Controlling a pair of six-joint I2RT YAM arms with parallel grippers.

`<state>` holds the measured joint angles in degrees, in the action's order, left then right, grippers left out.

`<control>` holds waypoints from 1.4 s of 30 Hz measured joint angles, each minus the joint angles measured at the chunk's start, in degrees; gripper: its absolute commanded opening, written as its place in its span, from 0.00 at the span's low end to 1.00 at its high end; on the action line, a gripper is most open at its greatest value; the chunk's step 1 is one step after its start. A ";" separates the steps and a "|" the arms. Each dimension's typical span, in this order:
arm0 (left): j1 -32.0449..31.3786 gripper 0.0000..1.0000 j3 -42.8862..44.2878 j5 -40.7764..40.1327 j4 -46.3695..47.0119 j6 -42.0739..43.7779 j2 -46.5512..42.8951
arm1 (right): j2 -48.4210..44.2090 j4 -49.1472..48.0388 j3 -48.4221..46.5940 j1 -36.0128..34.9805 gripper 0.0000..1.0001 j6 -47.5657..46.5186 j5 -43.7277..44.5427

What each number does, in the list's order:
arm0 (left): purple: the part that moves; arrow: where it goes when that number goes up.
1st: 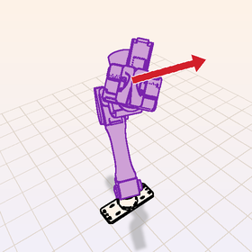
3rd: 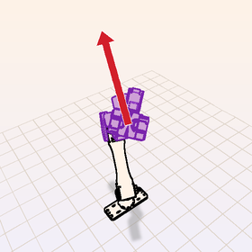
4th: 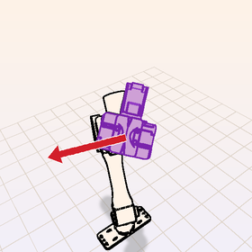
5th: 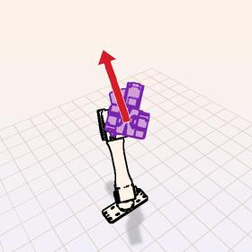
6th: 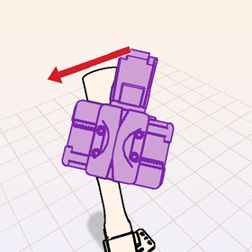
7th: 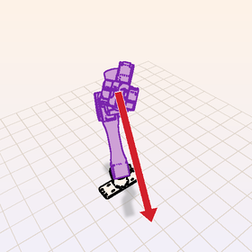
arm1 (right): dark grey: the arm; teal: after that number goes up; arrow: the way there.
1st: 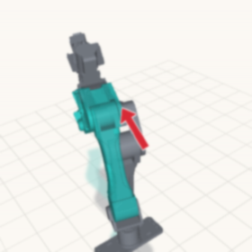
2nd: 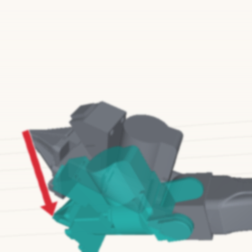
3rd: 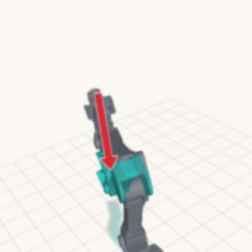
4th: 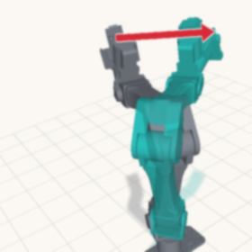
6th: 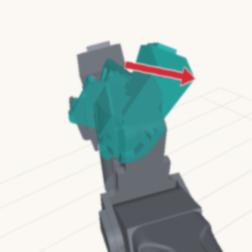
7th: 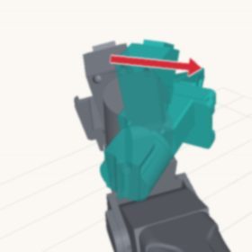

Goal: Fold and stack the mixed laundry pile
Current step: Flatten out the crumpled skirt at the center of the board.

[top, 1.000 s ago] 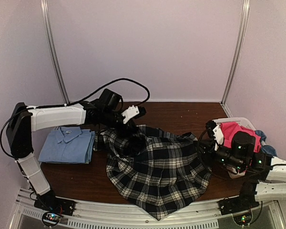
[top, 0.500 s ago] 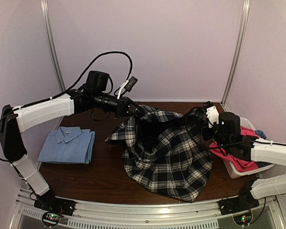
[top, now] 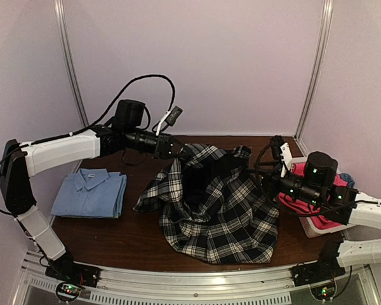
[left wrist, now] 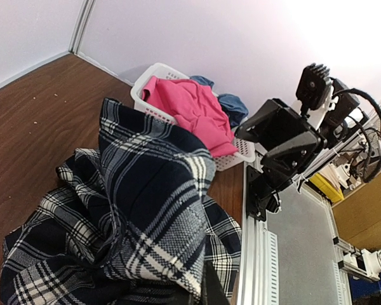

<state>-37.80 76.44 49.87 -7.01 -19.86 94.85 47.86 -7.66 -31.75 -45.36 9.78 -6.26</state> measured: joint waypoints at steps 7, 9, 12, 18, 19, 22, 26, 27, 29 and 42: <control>0.00 0.00 -0.85 0.85 1.53 0.46 0.00 | 13.81 -6.91 -2.25 -1.33 0.39 7.32 -7.34; 0.00 0.00 -0.98 1.05 1.81 0.50 0.02 | 17.44 -9.18 -3.54 -1.66 0.39 8.90 -9.05; -0.02 0.00 -1.07 1.49 2.82 0.83 0.02 | 22.18 -13.64 -6.29 -1.97 0.39 11.23 -10.95; -0.11 0.00 -1.07 1.92 3.10 1.73 0.04 | 26.71 -20.26 -10.75 -2.45 0.32 12.98 -12.63; -0.13 0.00 -1.07 1.95 3.13 1.97 0.04 | 27.28 -20.85 -11.43 -2.45 0.27 13.07 -13.00; -0.17 0.00 -1.07 1.97 2.97 2.67 0.09 | 28.63 -21.97 -12.92 -2.58 0.02 13.33 -13.73; -0.17 0.16 -0.92 0.90 0.96 5.42 0.09 | 29.70 -23.43 -14.10 -2.89 0.00 14.05 -15.39; -0.17 0.18 -0.74 -0.44 -0.15 6.60 0.09 | 29.68 -24.04 -14.10 -2.97 0.00 14.27 -15.61; 0.04 0.34 -0.28 -3.63 -1.84 8.59 0.09 | 29.38 -25.44 -14.03 -3.17 0.00 14.64 -15.63; -2.40 0.78 -18.67 -36.81 1.11 15.54 -17.81 | 27.52 -27.69 -14.58 -5.95 0.00 14.16 -5.55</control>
<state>-40.21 57.78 13.06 -5.89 -4.32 77.03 75.37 -35.35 -46.33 -51.31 23.94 -11.81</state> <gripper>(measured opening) 0.743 0.005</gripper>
